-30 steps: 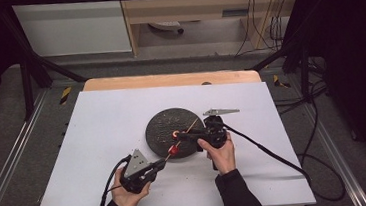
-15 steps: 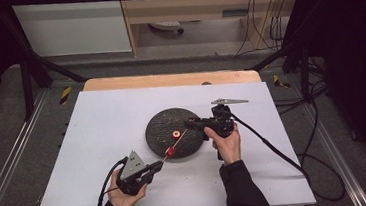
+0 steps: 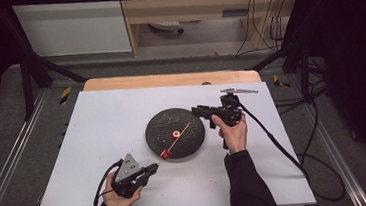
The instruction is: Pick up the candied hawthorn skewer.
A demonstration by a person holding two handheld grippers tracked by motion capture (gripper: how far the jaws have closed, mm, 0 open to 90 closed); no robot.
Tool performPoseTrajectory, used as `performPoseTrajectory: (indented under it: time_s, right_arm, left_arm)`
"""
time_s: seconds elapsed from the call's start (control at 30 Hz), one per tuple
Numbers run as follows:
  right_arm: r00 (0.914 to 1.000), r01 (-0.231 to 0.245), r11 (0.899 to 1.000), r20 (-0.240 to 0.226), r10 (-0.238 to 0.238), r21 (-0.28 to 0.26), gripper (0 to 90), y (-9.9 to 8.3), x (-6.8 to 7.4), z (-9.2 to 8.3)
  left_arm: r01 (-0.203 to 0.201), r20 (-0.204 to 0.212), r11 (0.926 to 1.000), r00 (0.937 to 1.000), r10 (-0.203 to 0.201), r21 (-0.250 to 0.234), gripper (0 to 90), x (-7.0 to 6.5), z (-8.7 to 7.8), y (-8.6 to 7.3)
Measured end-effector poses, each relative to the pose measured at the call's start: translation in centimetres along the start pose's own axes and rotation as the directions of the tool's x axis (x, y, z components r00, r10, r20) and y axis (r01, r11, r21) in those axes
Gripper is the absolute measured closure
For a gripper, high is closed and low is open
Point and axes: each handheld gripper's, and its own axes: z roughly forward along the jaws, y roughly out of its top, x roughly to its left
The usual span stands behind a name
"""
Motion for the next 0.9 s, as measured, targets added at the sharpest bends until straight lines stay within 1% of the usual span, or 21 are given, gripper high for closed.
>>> performPoseTrajectory:
  time_s: [0.07, 0.1, 0.2, 0.37, 0.5, 0.67, 0.77, 0.9]
  right_arm:
    - [0.9996, -0.001, 1.000, 0.029, 0.000, 0.003, 62.8, 0.2, -0.4, 0.2]
    - [0.9996, -0.001, 1.000, 0.029, 0.000, 0.003, 62.8, 0.2, -0.4, 0.2]
    - [0.9987, 0.006, 1.000, 0.050, -0.007, 0.022, 62.8, 0.0, -0.7, 0.8]
    - [0.9973, 0.012, 0.997, 0.072, -0.017, 0.071, 62.7, -1.0, -1.0, 2.5]
    - [0.9956, 0.016, 0.993, 0.090, -0.026, 0.114, 62.6, -2.1, -1.4, 4.1]
    - [0.9938, 0.016, 0.986, 0.106, -0.034, 0.165, 62.6, -3.6, -1.8, 5.7]
    - [0.9917, 0.023, 0.980, 0.119, -0.048, 0.198, 62.5, -4.6, -2.0, 6.7]
    - [0.9875, 0.043, 0.970, 0.137, -0.078, 0.239, 62.5, -5.8, -2.2, 7.6]
  left_arm:
    - [0.008, -0.006, 0.9999, 0.9999, -0.008, -0.006, 87.8, 0.2, -0.2, 0.0]
    - [0.011, -0.010, 0.9999, 0.9999, -0.011, -0.010, 87.8, 0.4, -0.3, 0.1]
    - [0.025, -0.019, 0.9995, 0.9995, -0.025, -0.020, 87.9, 0.8, -0.7, 0.1]
    - [0.040, -0.033, 0.9986, 0.9986, -0.041, -0.034, 87.9, 1.5, -1.2, 0.2]
    - [0.050, -0.040, 0.9980, 0.9979, -0.051, -0.040, 87.9, 1.8, -1.4, 0.2]
    - [0.052, -0.044, 0.9979, 0.9976, -0.053, -0.039, 87.9, 2.0, -1.3, 0.2]
    - [0.053, -0.045, 0.9979, 0.9975, -0.054, -0.037, 87.9, 2.0, -1.3, 0.2]
    - [0.055, -0.047, 0.9978, 0.9973, -0.057, -0.036, 87.8, 2.1, -1.3, 0.2]
